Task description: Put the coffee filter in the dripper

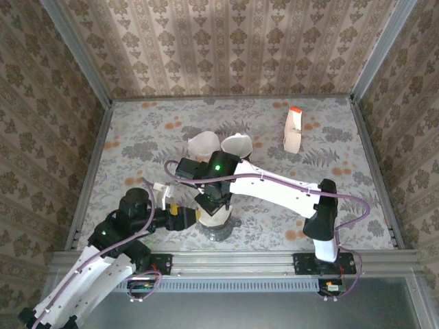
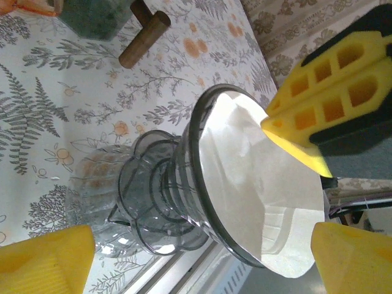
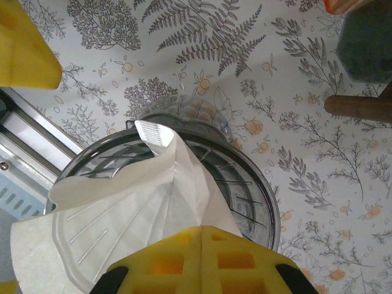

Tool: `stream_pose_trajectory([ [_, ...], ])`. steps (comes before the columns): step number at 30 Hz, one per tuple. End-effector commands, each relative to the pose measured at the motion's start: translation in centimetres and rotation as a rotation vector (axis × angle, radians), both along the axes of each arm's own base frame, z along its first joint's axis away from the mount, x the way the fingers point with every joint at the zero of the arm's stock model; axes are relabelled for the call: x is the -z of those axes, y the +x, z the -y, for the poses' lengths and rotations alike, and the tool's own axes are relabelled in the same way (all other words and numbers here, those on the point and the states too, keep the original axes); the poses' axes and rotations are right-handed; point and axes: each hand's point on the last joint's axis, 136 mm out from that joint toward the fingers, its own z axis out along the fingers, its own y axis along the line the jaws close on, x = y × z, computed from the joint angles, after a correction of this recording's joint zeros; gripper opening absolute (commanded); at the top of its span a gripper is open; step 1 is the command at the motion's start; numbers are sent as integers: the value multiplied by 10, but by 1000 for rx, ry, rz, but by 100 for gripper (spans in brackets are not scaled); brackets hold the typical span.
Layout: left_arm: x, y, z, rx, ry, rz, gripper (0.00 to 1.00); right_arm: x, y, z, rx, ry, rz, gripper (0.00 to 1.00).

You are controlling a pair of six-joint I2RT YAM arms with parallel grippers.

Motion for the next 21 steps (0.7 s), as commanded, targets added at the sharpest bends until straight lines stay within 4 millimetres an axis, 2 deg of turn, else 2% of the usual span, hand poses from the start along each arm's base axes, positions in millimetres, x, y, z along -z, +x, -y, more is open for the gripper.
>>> stream_pose_trajectory([
  [1, -7, 1, 0, 1, 9, 36, 88, -10, 1, 4, 21, 27, 35, 0],
  [7, 0, 4, 2, -3, 23, 22, 71, -11, 2, 5, 30, 39, 43, 0],
  [10, 2, 4, 2, -6, 31, 15, 66, -12, 1, 6, 34, 51, 45, 0],
  [17, 5, 6, 4, -6, 42, 6, 61, -12, 0, 6, 38, 71, 50, 1],
  [21, 7, 7, 4, -8, 50, -1, 61, -17, 2, 7, 43, 96, 73, 7],
])
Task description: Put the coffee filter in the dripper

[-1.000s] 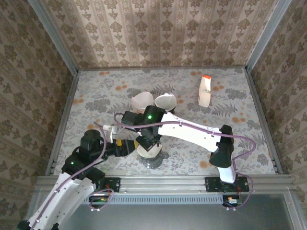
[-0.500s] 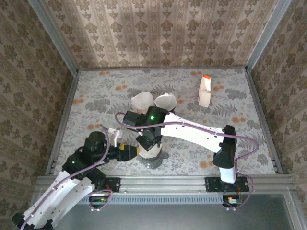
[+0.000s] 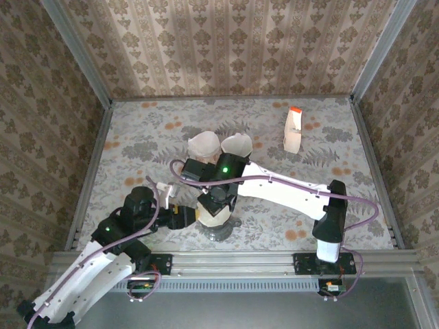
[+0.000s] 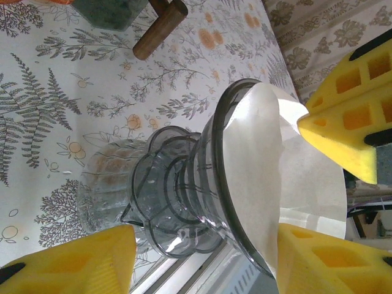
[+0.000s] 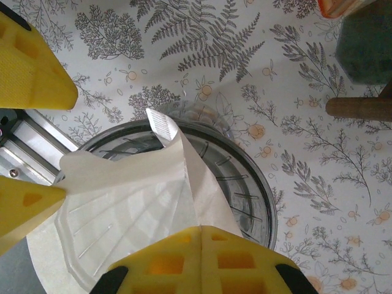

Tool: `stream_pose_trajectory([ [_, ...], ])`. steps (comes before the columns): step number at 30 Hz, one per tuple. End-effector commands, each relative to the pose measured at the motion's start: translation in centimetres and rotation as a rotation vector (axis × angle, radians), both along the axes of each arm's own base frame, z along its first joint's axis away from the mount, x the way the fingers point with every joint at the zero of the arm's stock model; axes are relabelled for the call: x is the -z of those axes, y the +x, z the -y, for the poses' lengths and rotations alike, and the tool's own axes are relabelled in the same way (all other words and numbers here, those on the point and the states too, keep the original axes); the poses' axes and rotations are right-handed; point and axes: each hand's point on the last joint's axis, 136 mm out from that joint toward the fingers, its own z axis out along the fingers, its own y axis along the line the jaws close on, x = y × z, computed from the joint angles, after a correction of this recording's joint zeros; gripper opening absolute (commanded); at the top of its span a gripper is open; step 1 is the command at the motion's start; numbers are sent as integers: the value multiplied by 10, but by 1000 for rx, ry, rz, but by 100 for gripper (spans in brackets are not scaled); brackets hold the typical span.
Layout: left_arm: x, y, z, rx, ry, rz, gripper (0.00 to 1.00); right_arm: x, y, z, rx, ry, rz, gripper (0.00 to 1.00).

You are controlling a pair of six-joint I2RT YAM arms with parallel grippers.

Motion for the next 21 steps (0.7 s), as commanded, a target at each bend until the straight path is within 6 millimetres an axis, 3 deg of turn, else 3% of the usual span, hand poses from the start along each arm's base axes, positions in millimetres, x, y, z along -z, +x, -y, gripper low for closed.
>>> stream_pose_trajectory([
  [1, -4, 2, 2, 4, 0, 21, 61, -15, 5, 4, 24, 45, 57, 11],
  [8, -5, 3, 2, -1, 2, 20, 61, -33, 11, 14, 31, 107, 141, 48],
  [16, -5, 4, 2, -4, 7, 21, 61, -16, 15, 28, 64, 122, 155, 61],
  [21, -3, 4, 1, -7, 12, 16, 61, 0, 25, 36, 148, 146, 146, 62],
])
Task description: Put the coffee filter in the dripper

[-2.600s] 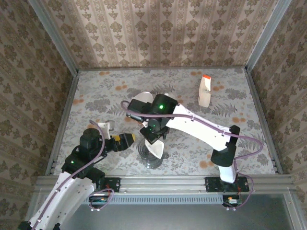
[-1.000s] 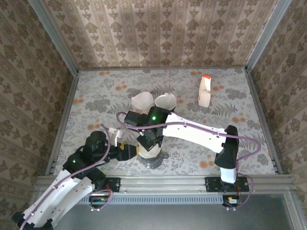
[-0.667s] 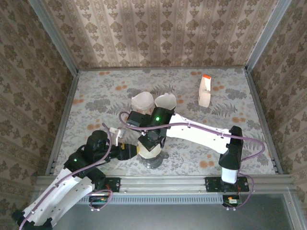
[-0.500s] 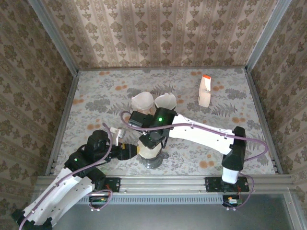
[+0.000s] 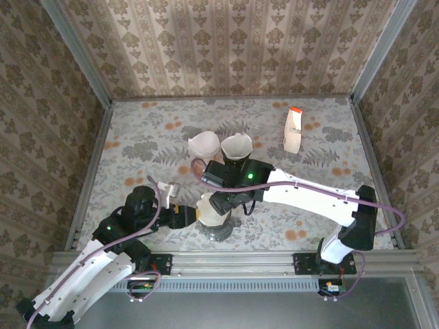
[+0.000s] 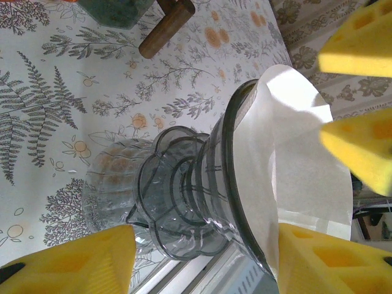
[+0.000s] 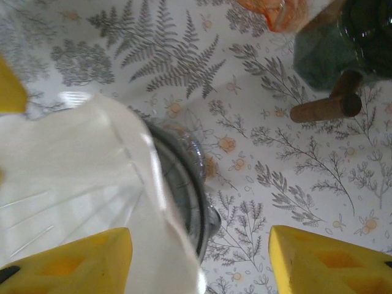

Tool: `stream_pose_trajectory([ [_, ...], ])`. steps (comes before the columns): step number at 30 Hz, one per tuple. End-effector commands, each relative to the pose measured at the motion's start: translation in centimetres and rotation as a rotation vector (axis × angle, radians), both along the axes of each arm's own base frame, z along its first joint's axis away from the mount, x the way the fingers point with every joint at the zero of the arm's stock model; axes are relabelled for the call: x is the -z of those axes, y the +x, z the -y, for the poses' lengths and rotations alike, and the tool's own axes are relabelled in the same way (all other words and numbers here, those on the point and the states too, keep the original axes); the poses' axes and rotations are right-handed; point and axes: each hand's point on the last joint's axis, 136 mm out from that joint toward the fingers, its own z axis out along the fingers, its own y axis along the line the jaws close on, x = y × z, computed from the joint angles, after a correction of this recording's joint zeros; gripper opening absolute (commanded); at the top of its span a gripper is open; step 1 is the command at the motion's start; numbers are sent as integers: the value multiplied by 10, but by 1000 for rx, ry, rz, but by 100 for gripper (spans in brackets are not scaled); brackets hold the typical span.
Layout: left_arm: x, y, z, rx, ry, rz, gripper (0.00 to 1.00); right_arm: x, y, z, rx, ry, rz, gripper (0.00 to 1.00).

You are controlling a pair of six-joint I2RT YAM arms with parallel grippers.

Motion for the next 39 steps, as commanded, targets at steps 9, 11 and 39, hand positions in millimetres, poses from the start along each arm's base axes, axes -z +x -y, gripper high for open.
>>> stream_pose_trajectory([
  [9, -6, 1, 1, 1, -1, 20, 61, -9, 15, 21, 105, 10, 82, 62],
  [11, -6, 1, 0, -1, 0, 18, 61, -14, 12, 15, 82, 49, 78, 63],
  [39, -6, 1, 0, -3, 0, 24, 65, 9, -5, -15, 66, 116, -42, 76],
])
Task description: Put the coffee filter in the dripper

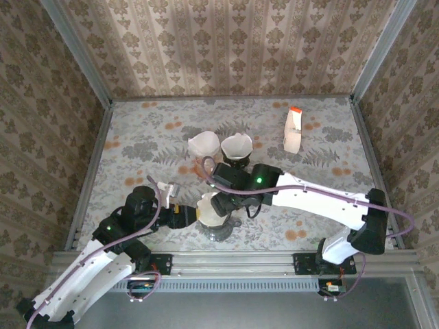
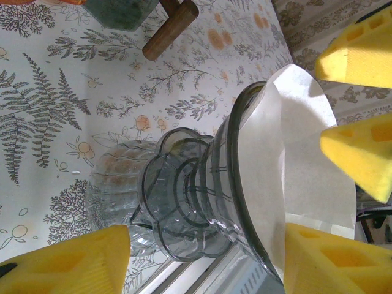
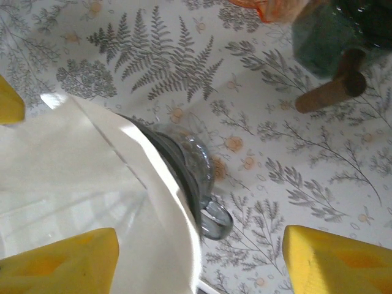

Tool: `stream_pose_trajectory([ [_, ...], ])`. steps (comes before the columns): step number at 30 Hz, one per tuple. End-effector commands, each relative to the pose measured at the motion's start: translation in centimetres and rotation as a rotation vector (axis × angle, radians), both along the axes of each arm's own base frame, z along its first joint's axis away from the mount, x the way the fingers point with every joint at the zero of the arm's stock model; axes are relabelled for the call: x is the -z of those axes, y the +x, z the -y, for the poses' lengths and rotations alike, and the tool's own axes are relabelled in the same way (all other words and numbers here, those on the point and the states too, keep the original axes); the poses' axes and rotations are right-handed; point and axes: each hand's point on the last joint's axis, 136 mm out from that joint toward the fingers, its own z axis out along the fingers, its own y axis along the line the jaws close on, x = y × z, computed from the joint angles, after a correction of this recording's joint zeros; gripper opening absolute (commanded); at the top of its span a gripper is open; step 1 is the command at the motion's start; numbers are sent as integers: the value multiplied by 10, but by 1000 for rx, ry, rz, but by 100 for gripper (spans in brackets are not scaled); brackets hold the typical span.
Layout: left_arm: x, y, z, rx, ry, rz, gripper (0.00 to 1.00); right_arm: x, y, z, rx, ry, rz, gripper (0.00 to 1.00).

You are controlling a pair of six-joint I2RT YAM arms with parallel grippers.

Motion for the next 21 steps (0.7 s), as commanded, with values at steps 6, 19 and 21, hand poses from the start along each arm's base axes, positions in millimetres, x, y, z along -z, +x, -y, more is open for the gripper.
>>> stream_pose_trajectory([
  [6, -7, -1, 0, 9, -5, 21, 65, 26, 3, -21, -25, -18, -53, 76],
  [19, -6, -1, 2, 10, -11, 17, 65, 59, 3, -13, -3, -83, -98, 75],
  [21, -5, -1, 1, 10, -10, 16, 65, 64, 4, -12, -4, -92, -103, 75],
])
